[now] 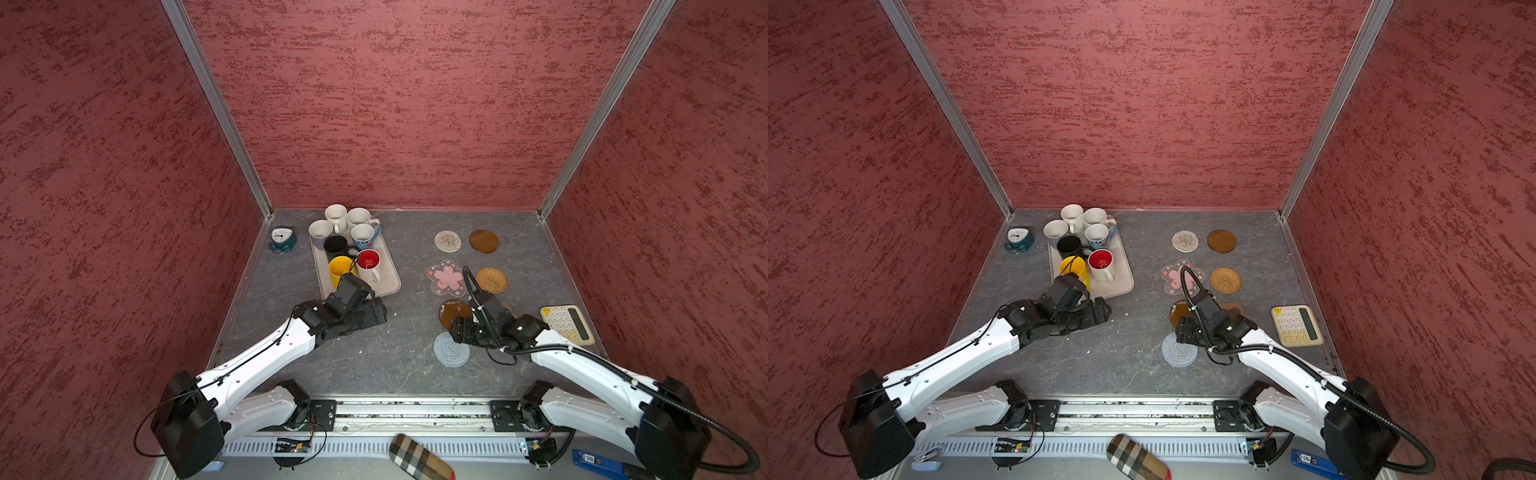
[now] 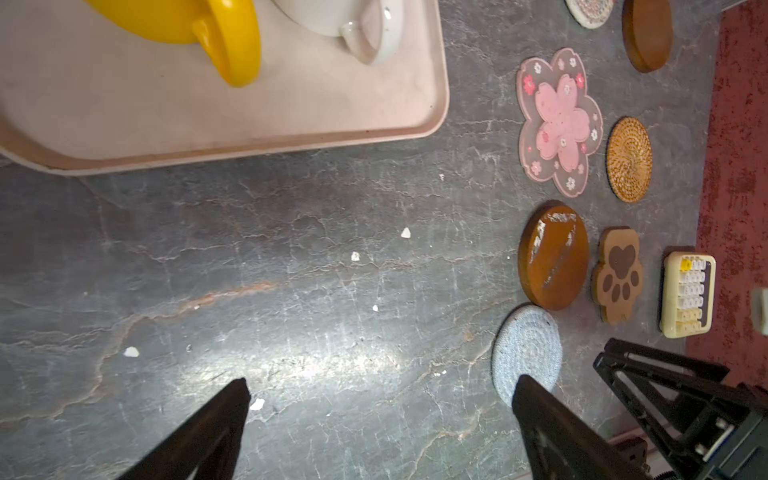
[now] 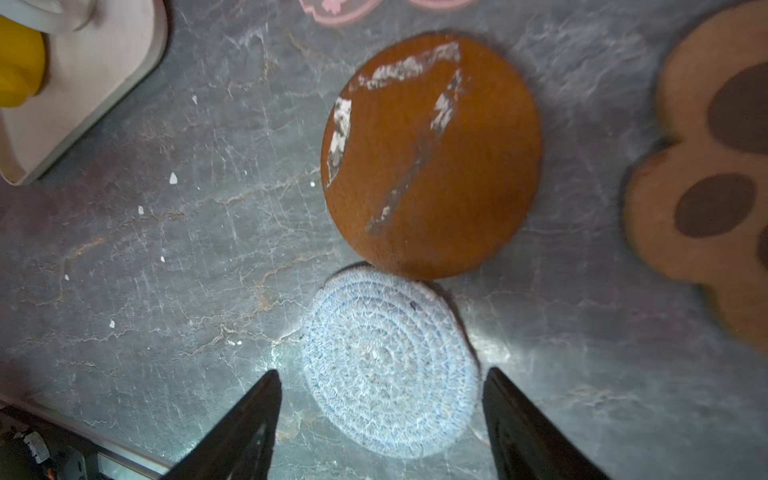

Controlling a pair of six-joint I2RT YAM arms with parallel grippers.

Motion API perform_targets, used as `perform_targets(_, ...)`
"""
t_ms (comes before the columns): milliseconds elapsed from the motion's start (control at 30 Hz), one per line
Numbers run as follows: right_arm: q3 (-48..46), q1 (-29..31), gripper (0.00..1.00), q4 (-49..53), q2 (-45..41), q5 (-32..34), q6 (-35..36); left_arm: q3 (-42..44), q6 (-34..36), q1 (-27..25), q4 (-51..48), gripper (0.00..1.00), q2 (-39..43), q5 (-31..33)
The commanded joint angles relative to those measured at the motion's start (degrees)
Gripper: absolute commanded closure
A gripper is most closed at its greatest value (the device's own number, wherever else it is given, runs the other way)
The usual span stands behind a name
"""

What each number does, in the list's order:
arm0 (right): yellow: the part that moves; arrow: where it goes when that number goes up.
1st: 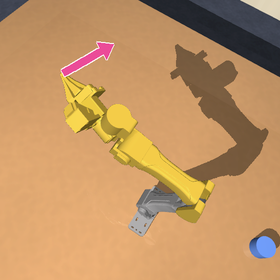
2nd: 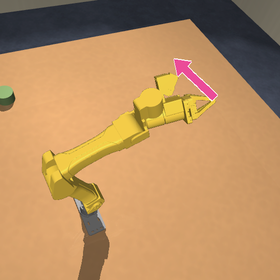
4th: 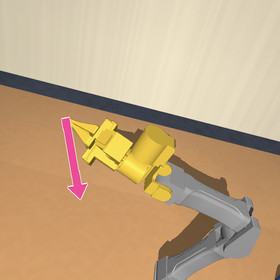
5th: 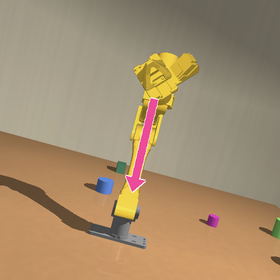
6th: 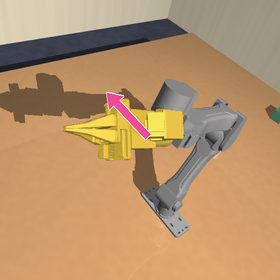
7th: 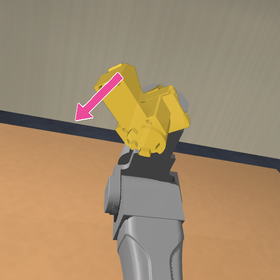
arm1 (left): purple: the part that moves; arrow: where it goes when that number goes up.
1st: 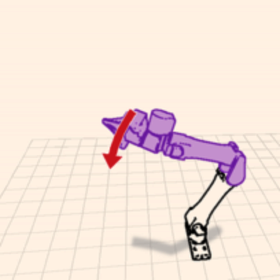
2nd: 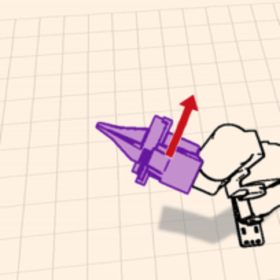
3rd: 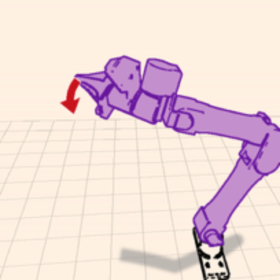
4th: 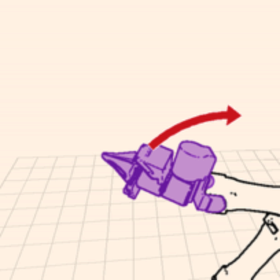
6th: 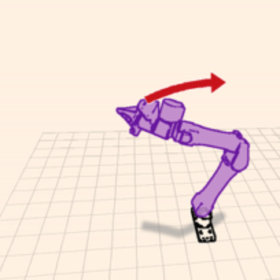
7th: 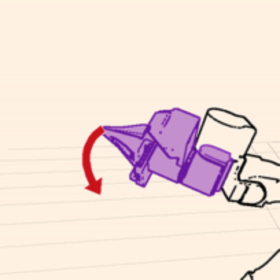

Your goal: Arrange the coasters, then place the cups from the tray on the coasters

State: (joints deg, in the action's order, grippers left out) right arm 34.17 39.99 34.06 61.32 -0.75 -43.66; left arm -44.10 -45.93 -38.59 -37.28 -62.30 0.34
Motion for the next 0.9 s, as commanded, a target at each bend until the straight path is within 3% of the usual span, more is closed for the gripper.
perform_targets(0,-0.88,2.74,0.28,-0.10,1.15,4.13,-5.34,1.07,2.14,2.11,1.32,0.01,1.95,-2.23)
perform_targets(300,-1.39,8.76,0.45,-6.31,7.87,2.79,-10.06,5.17,2.60,4.91,4.01,0.01,2.99,-4.70)
perform_targets(633,-1.75,9.48,0.51,-10.44,12.81,2.34,-10.79,6.22,2.76,5.73,5.37,0.01,2.52,-6.32)
perform_targets(867,-4.35,9.49,0.53,-8.63,10.82,4.62,-11.71,6.30,2.67,5.88,4.32,0.01,3.69,-5.72)
